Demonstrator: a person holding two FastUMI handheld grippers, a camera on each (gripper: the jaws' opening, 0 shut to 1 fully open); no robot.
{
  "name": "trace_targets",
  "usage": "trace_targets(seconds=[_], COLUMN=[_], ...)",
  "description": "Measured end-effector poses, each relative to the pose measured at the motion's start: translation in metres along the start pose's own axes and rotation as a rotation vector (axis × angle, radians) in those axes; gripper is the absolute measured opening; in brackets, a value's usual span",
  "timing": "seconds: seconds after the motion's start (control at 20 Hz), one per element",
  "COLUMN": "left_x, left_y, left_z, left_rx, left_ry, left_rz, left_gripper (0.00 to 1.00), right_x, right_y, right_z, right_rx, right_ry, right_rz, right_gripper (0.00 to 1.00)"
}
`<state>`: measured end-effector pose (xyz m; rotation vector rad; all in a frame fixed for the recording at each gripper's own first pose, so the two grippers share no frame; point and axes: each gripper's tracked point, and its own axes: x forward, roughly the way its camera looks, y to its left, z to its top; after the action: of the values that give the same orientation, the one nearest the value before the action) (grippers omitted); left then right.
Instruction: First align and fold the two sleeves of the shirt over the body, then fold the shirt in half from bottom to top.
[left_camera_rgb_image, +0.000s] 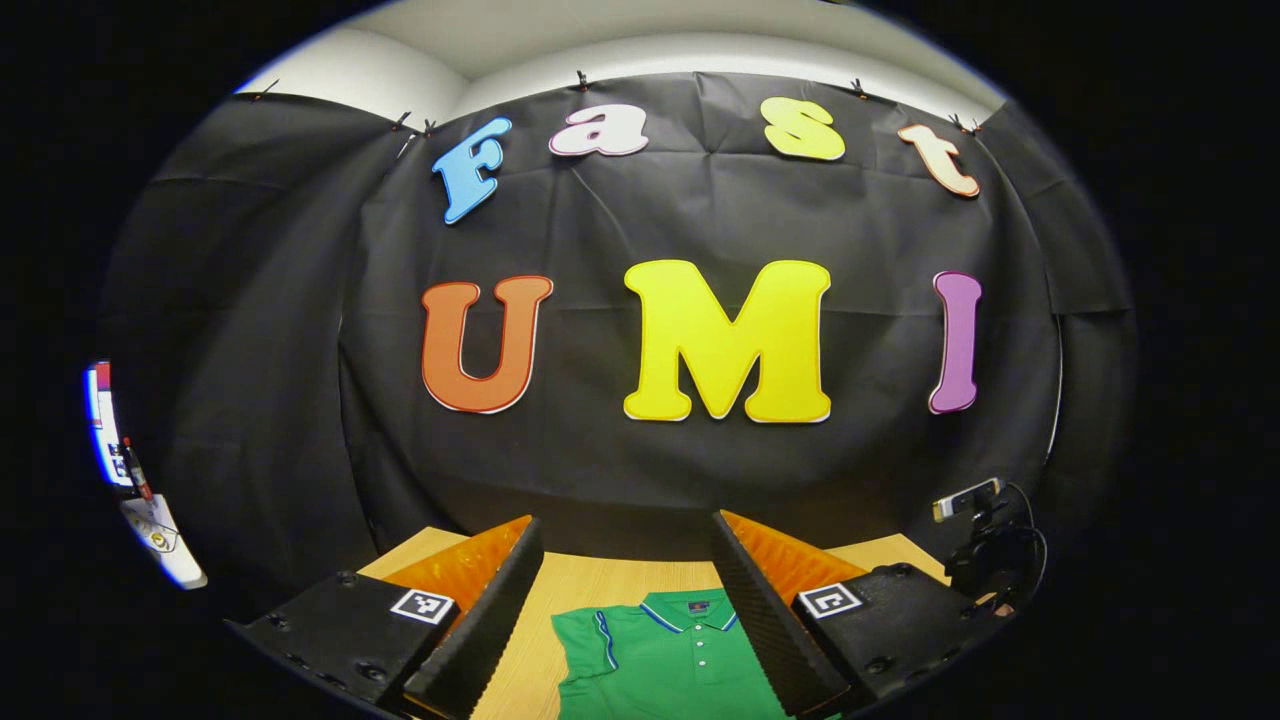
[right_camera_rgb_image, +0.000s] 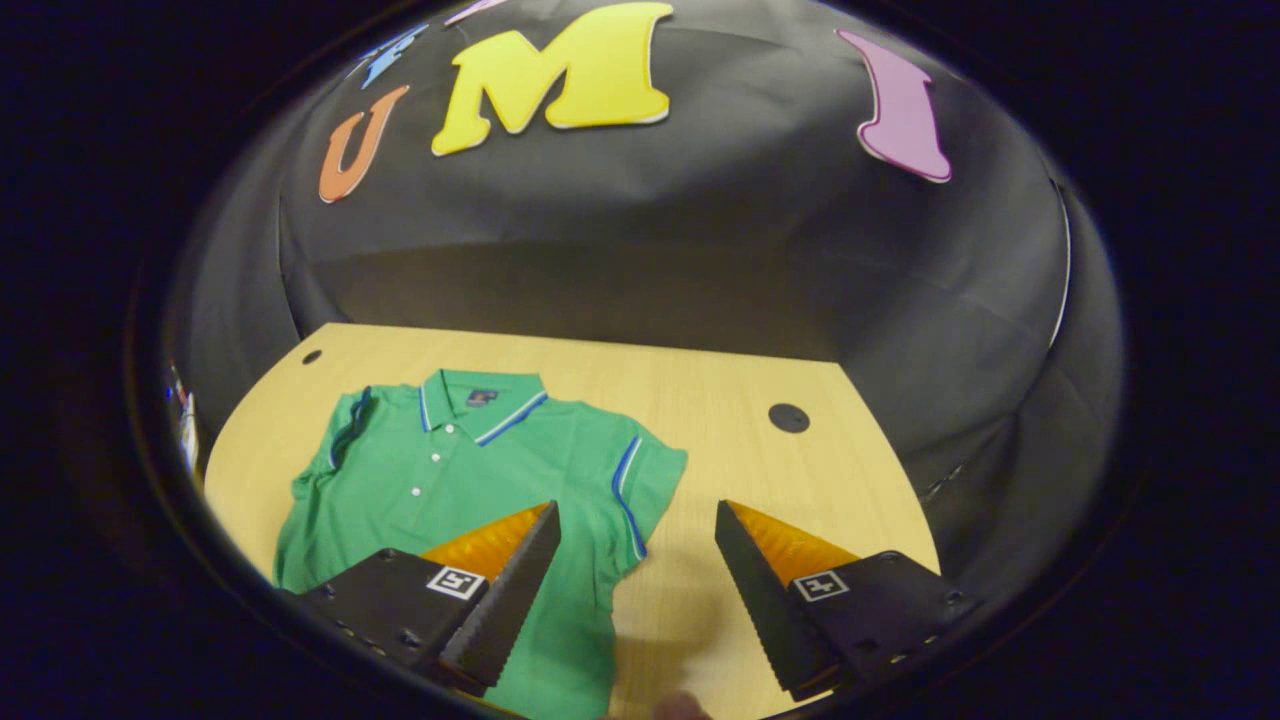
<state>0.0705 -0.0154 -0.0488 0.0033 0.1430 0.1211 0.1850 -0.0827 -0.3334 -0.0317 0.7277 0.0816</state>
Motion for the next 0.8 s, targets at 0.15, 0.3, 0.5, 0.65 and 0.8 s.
trace_targets(seconds=[0.15, 0.3, 0.5, 0.65, 0.8], left_x=[0.003, 0.005, 0.005, 0.009, 0.010], left_y=[0.002, 0.003, 0.001, -0.006, -0.014], left_z=[-0.005, -0.011, -0.016, -0.017, -0.016], left_rx=[0.014, 0.032, 0.055, 0.066, 0.077], left_ry=[0.011, 0.029, 0.046, 0.051, 0.047], left_rz=[0.012, 0.026, 0.033, 0.027, 0.016], left_gripper=[0.96, 1.00, 1.00, 1.00, 1.00], right_x=[0.031, 0.052, 0.062, 0.065, 0.067], right_y=[0.002, 0.001, 0.009, 0.010, 0.011], right_z=[-0.019, -0.040, -0.050, -0.050, -0.045], right_rx=[0.025, 0.052, 0.065, 0.078, 0.085], right_ry=[0.079, 0.158, 0.209, 0.213, 0.209], right_rz=[0.028, 0.046, 0.089, 0.081, 0.087], right_gripper=[0.94, 0.80, 0.65, 0.23, 0.07])
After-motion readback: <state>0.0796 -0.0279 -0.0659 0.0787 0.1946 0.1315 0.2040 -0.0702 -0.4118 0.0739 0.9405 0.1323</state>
